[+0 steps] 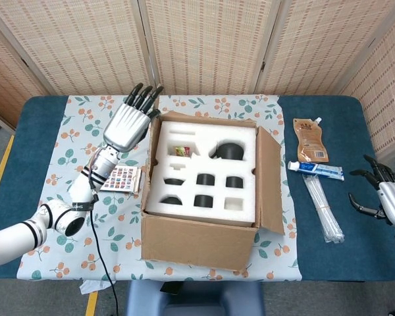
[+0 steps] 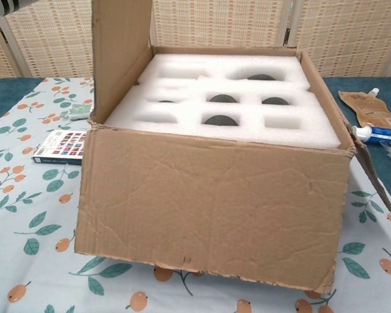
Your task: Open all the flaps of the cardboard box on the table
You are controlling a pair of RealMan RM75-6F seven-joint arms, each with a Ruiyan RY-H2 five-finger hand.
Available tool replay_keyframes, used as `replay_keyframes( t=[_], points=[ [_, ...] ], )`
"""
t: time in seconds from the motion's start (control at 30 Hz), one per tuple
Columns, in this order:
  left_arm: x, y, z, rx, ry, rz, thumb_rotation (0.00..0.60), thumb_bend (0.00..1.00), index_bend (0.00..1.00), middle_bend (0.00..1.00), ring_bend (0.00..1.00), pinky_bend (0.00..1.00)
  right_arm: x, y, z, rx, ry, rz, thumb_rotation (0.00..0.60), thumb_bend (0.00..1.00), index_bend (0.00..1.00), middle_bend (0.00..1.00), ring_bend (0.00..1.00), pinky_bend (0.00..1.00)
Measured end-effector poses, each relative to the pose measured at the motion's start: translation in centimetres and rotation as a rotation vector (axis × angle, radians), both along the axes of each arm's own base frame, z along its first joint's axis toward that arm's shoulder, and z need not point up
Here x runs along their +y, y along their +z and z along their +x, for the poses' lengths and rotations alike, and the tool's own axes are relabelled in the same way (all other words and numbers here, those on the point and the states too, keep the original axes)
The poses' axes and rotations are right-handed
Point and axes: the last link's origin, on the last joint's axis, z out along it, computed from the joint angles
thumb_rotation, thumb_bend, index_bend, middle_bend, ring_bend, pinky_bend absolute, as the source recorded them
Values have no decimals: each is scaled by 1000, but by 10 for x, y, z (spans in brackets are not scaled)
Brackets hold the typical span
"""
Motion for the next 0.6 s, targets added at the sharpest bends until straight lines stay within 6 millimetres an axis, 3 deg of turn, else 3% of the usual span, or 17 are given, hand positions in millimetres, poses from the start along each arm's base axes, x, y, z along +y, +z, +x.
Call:
replay_keyframes(
  t=[0.3,0.47,0.6],
  points=[
    [5,22,-21,-56,73,52,600,1000,251,0,0,0,-1,-1,-1,5,-6,1,322,478,243,0,0,0],
    [8,30,-35,-89,117,72,600,1000,231,0,0,0,-2,-2,-1,7,-12,6,322,478,244,0,0,0],
    [11,36,-48,-91,156,96,600,1000,137,0,0,0,-2,-1,-1,10,-12,4,321,478,244,0,0,0]
  ],
)
